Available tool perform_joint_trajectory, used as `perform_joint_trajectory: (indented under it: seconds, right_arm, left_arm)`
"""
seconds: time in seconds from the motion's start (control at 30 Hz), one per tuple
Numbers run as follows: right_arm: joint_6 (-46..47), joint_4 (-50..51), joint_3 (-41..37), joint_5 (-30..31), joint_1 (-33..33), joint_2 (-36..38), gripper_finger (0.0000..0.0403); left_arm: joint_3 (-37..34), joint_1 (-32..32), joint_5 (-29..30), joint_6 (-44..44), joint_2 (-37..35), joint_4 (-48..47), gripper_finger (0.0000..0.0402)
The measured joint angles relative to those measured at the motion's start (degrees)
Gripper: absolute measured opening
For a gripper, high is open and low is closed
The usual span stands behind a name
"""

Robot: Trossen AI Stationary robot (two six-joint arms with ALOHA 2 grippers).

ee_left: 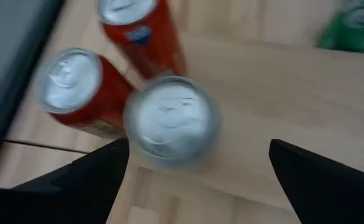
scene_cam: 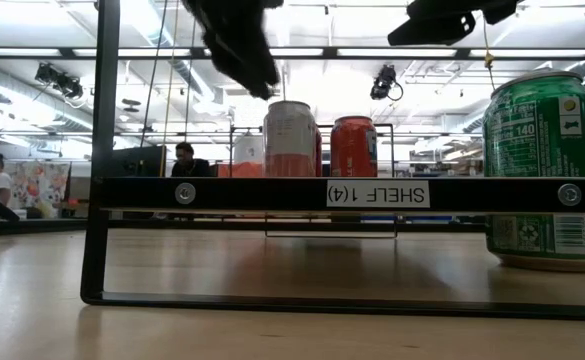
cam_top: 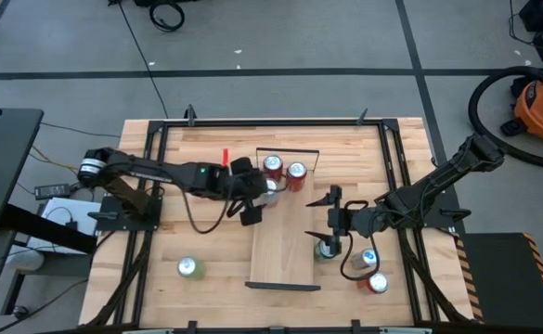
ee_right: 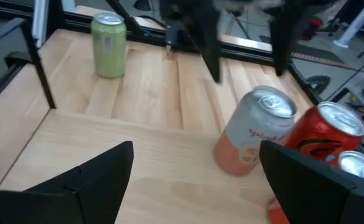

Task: Place canned beverage on shelf
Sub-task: Put the light green soda can on the shelf

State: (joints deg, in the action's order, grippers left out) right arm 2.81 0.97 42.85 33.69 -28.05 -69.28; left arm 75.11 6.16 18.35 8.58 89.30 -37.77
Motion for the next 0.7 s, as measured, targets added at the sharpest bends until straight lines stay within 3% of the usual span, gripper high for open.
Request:
perform_joint_trajectory:
  seconds: [0.23,0.47,0.7]
  right_arm:
    - [2.08,2.32,0.04,-0.64,0.00,0.00,0.0360]
    - [-1.71,-0.36,0.04,-0.66,0.15,-0.02,0.0360]
    - [-7.15,-3.95,0.02,-1.93,0.18,-0.02,0.0360]
  left_arm:
    - [0.00,8.42,-4.71,12.24,-3.84,-9.41,0.0398]
    - [0.06,18.11,-17.10,39.28,-4.81,-12.52,0.0398]
    - [0.02,29.12,-16.27,64.06,-4.80,-20.30,0.0387]
